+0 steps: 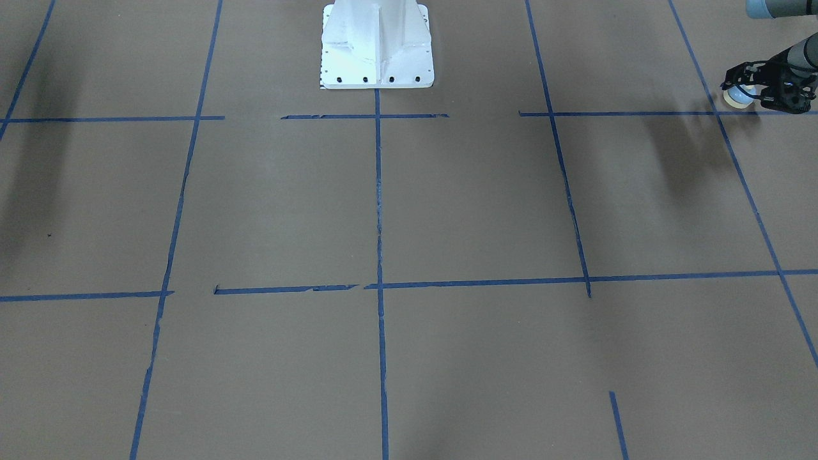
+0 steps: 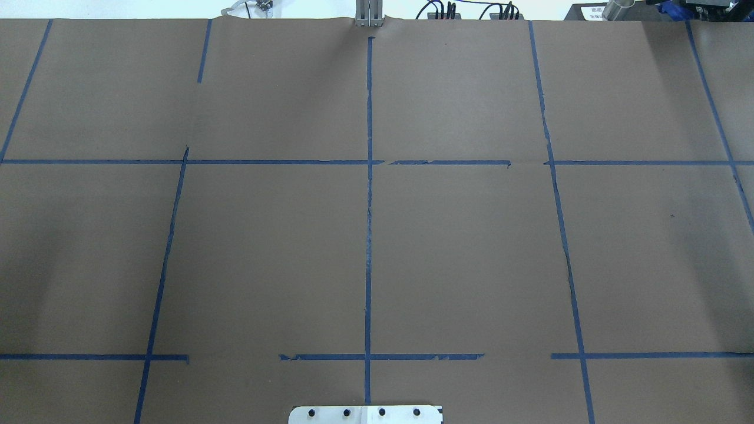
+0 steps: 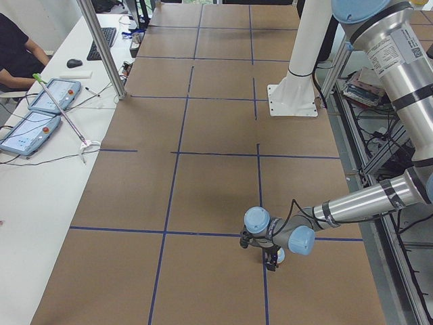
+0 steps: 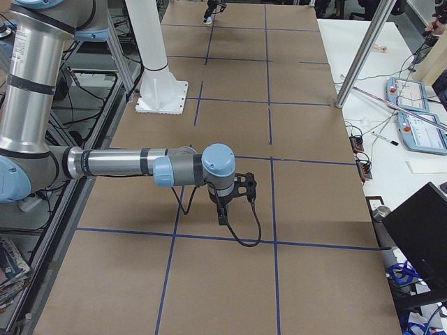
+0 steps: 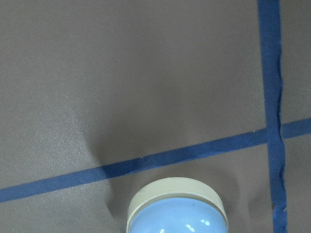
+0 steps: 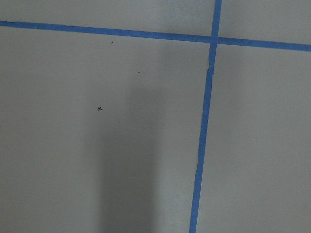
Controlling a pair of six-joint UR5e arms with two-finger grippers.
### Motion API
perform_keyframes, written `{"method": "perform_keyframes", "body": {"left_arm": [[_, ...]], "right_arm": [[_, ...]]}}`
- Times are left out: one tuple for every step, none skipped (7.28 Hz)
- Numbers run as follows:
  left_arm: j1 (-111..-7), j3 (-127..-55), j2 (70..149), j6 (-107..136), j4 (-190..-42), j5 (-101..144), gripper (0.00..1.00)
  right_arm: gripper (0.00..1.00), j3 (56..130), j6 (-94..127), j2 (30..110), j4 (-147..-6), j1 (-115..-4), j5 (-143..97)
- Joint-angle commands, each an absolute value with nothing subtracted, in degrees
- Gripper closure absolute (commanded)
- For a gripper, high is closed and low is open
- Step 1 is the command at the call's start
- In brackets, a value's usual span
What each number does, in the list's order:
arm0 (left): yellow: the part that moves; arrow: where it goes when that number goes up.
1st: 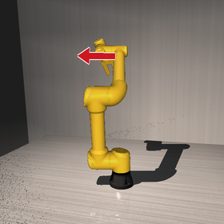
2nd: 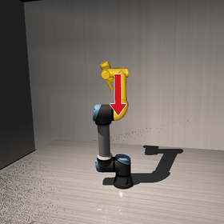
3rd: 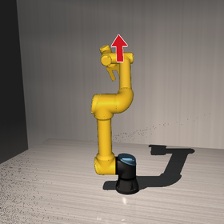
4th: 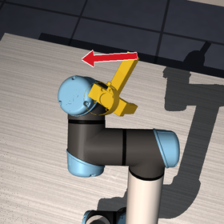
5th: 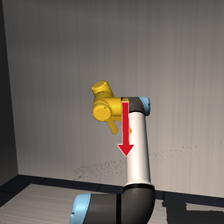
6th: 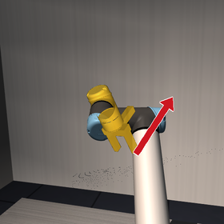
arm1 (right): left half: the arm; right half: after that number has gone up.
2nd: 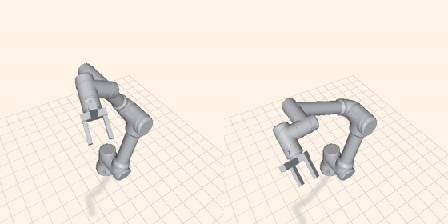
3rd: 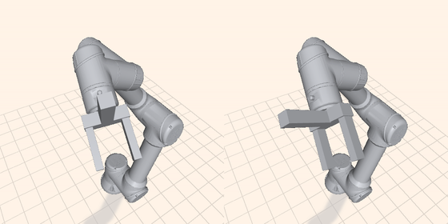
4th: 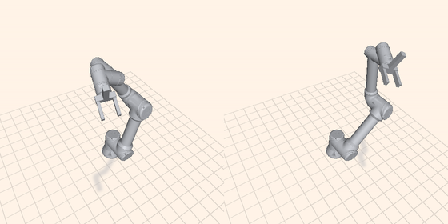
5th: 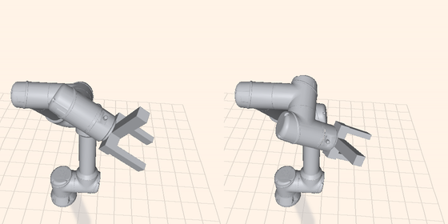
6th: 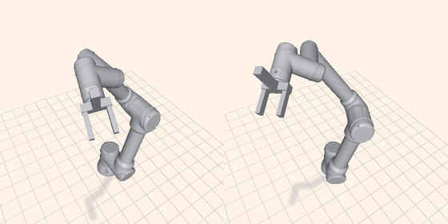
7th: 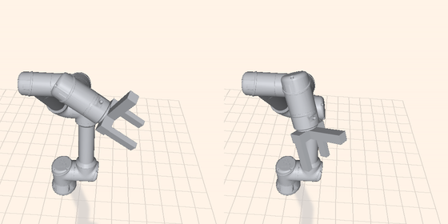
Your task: Place and press bell with both arms
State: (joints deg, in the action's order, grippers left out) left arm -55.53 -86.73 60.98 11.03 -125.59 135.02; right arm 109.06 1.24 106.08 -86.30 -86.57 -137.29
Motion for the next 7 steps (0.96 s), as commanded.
{"method": "perform_keyframes", "body": {"left_arm": [[-55.2,-86.7,61.2,11.0,-125.6,135.0,0.0],[-54.9,-86.7,61.3,11.1,-125.5,134.9,0.0],[-54.9,-86.4,61.7,11.1,-125.5,134.9,0.0],[-54.8,-86.0,62.4,11.1,-125.5,134.9,0.02],[-54.8,-85.6,62.6,11.1,-125.5,134.9,0.07],[-54.8,-85.6,62.5,11.1,-125.5,134.9,0.24],[-54.8,-85.7,62.5,11.1,-125.6,134.9,0.54]], "right_arm": [[0.0,109.0,1.2,106.1,-86.3,-86.6,-137.3],[0.0,109.0,1.2,106.1,-86.3,-86.6,-137.3],[0.0,109.1,1.2,106.1,-86.3,-86.6,-137.3],[0.0,109.0,1.2,106.1,-86.3,-86.6,-137.3],[0.0,109.1,1.2,106.1,-86.2,-86.6,-137.3],[0.0,109.1,1.2,106.1,-86.3,-86.6,-137.3],[0.0,109.1,1.2,106.1,-86.2,-86.6,-137.3]]}}
